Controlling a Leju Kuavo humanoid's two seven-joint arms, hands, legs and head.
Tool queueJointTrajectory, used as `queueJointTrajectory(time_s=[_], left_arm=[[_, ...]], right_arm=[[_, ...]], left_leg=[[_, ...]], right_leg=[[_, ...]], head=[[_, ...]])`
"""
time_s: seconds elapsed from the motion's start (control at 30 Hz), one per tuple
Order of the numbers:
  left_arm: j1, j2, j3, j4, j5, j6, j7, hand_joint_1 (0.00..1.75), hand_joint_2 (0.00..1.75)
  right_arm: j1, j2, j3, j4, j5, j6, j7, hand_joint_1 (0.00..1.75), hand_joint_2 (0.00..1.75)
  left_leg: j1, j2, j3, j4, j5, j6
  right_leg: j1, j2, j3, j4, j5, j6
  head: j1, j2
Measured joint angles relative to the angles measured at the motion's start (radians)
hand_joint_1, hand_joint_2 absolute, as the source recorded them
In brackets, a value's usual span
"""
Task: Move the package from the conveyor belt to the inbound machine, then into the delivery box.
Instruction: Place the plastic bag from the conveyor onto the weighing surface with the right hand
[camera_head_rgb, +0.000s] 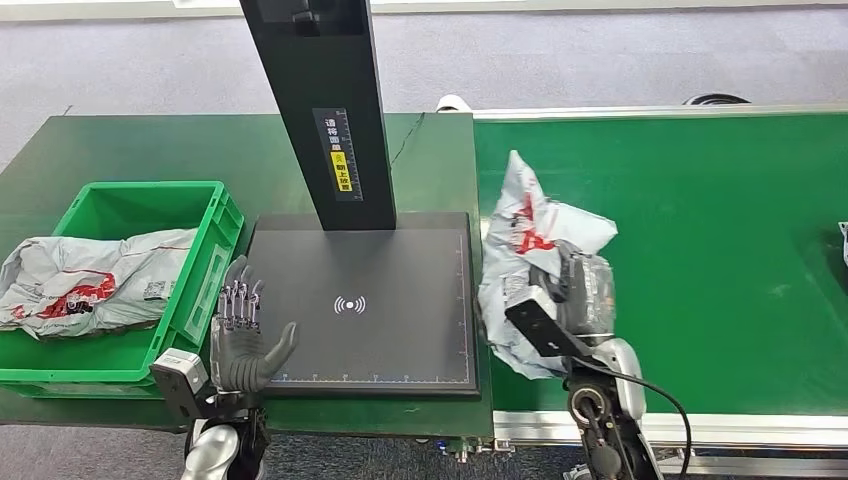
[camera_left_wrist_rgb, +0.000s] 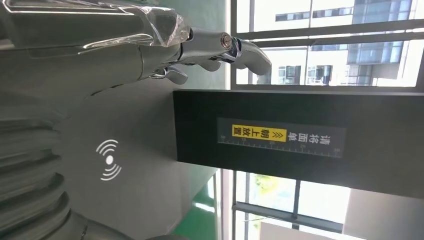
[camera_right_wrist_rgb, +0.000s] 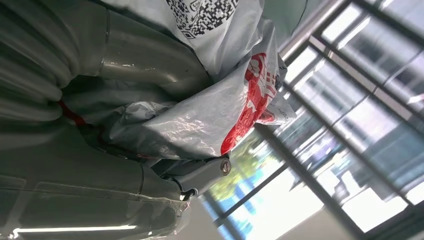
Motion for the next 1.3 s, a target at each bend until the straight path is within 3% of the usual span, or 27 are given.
queueJointTrajectory(time_s=[0.23,0.63,0.9,1.3], left_arm=[[-0.020,0.006,-0.014,0.005,0.010,0.019,-0.006,0.00,1.75],[-0.080,0.018,-0.055,0.075,0.037,0.029,-0.038,0.00,1.75],[-0.098,0.024,-0.075,0.119,0.040,0.032,-0.048,0.00,1.75],[-0.100,0.028,-0.083,0.140,0.041,0.032,-0.052,0.00,1.75]], right_arm=[[-0.109,0.017,0.228,0.156,0.067,0.113,0.021,1.75,1.75],[-0.239,0.073,0.499,0.413,0.063,0.179,-0.079,1.75,1.75],[-0.281,0.096,0.566,0.498,0.051,0.169,-0.090,1.75,1.75],[-0.295,0.102,0.583,0.532,0.051,0.166,-0.090,1.75,1.75]], left_leg=[[0.000,0.000,0.000,0.000,0.000,0.000],[0.000,0.000,0.000,0.000,0.000,0.000],[0.000,0.000,0.000,0.000,0.000,0.000],[0.000,0.000,0.001,0.000,0.000,0.000]], right_leg=[[0.000,0.000,0.000,0.000,0.000,0.000],[0.000,0.000,0.000,0.000,0.000,0.000],[0.000,0.000,0.000,0.000,0.000,0.000],[0.000,0.000,0.000,0.000,0.000,0.000]], head=[[0.000,0.000],[0.000,0.000],[0.000,0.000],[0.000,0.000]])
